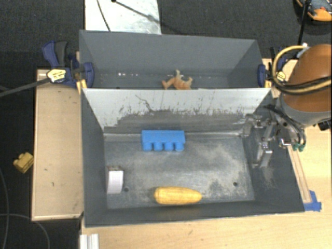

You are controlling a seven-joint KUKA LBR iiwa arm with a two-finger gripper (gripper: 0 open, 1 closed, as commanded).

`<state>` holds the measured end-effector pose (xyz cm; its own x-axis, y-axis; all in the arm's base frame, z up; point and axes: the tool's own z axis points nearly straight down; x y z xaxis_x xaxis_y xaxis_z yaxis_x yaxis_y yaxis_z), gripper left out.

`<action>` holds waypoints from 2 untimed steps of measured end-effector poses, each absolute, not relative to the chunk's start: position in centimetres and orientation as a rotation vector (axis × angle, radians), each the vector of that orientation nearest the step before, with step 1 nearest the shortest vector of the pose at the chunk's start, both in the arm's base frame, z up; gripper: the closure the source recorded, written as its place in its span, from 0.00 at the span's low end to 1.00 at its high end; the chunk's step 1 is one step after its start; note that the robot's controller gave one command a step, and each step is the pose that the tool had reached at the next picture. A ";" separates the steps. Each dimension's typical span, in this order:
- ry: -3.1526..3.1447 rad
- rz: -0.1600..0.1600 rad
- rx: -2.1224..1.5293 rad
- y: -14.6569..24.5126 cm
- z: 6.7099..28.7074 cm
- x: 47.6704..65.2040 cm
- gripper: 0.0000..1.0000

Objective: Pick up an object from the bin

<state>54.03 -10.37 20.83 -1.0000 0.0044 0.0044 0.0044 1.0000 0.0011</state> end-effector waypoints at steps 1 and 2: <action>-3.145 0.000 -0.003 -10.3 21.3 54.2 0.00; -3.149 0.004 0.105 -8.4 18.1 55.7 0.00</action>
Offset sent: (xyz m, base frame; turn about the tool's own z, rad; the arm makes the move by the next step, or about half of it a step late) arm 0.0317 0.0463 -0.0699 -0.1611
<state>55.75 -8.38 18.14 -0.9977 -0.0668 -0.0088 -0.0668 0.9978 -0.0029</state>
